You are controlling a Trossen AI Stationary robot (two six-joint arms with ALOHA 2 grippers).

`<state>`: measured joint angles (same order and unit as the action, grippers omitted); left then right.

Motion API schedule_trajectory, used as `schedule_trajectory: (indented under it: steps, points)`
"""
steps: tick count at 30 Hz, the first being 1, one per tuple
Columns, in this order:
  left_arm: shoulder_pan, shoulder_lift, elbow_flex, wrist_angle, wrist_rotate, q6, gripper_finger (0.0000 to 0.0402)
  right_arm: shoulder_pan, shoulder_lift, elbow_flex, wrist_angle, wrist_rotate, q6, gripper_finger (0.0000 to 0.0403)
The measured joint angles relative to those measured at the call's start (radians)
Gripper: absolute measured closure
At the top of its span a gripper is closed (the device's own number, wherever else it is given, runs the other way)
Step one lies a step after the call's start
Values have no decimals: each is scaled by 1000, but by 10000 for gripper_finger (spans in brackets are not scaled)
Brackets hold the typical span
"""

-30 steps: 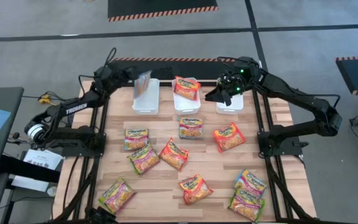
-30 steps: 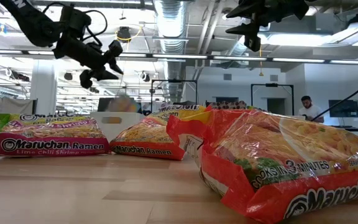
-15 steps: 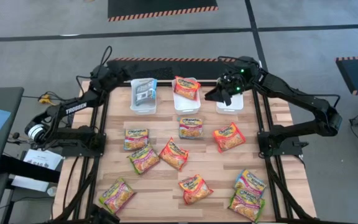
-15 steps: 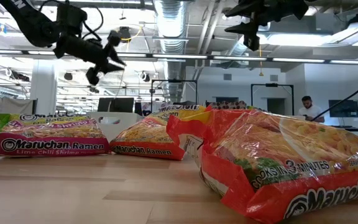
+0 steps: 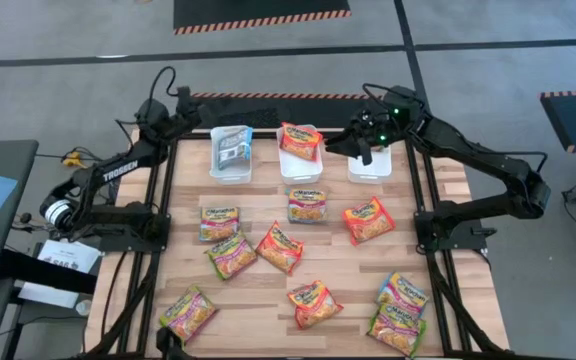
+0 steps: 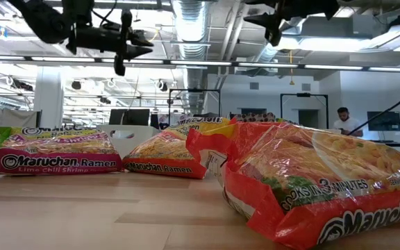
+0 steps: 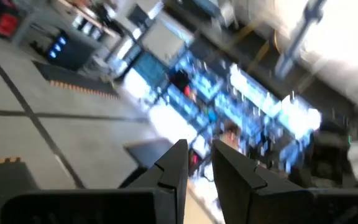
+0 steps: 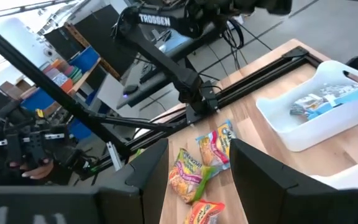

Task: Sort Maruchan noodles
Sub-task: Adjust the blue noodle pack in the left white bin

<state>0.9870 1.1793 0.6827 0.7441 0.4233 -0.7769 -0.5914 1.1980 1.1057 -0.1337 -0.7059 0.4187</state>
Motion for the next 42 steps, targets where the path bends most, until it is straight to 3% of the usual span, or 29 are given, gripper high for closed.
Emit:
schedule_trajectory:
  steps: [11,18,23,27,31,36,42]
  points:
    - [-27,0,305,-660,8,426,325,43,0,0,-1,0,0,207]
    - [-17,0,352,-755,0,520,261,49,0,0,-20,0,0,207]
    - [-22,0,353,-857,-104,558,221,49,0,0,-23,0,3,207]
    - [-66,0,353,-1075,-157,707,219,49,0,0,-43,0,3,207]
    - [-151,0,353,-1232,-278,856,228,49,0,0,-55,0,1,207]
    - [-245,0,353,-1267,-464,990,232,49,0,0,-56,0,-5,207]
    - [-296,60,353,-1273,-489,1044,231,49,0,0,-57,19,-8,207]
